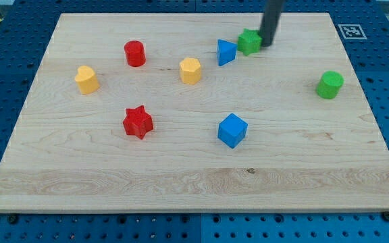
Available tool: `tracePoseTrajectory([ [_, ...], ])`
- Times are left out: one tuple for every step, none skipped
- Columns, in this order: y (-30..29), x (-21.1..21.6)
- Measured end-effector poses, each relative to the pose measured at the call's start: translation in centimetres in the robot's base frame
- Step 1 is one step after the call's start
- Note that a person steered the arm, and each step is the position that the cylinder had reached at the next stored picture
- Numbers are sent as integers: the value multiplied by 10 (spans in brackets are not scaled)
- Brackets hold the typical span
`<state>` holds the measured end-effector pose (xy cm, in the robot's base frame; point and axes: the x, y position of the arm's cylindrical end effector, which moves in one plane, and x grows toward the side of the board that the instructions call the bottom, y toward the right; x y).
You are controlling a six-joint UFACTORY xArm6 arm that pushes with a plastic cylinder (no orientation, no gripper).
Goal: Push the green star towards the top left of the board
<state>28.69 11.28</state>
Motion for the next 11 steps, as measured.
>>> tracePoseTrajectory([
  [-38, -3],
  [-23, -21],
  [-20, -3],
  [-23, 7],
  [-83, 6],
  [-170, 7],
  [-174, 6],
  [-179, 13],
  [-237, 12],
  [-281, -22],
  [-263, -26],
])
